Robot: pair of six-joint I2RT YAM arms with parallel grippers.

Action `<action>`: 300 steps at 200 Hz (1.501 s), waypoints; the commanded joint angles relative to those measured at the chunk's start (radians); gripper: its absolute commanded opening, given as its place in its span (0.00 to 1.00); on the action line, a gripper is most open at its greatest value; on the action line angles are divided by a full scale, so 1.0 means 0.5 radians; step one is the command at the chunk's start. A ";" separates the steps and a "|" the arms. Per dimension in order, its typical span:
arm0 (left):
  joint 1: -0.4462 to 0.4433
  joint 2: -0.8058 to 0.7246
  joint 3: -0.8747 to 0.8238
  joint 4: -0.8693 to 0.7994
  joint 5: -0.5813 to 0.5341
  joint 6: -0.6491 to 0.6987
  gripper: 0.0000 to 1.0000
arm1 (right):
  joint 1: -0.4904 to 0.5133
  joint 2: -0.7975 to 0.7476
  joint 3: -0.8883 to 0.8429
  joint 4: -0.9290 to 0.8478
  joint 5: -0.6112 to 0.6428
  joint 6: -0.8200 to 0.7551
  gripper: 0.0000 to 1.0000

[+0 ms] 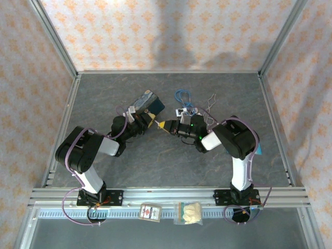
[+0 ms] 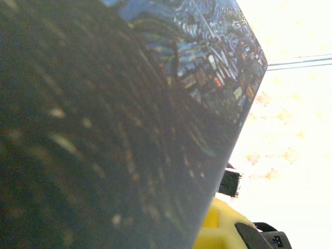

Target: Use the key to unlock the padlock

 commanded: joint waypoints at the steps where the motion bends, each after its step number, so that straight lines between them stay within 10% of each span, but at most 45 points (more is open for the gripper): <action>1: -0.052 0.022 -0.010 0.194 0.028 -0.023 0.00 | 0.020 0.024 0.077 0.241 0.005 0.114 0.00; 112: -0.194 0.123 -0.008 0.374 0.001 -0.122 0.00 | -0.024 0.084 0.140 0.430 0.022 0.465 0.00; 300: -0.190 -0.027 0.106 -0.152 0.160 0.178 0.00 | -0.115 -0.098 0.365 -0.611 -0.040 -0.399 0.00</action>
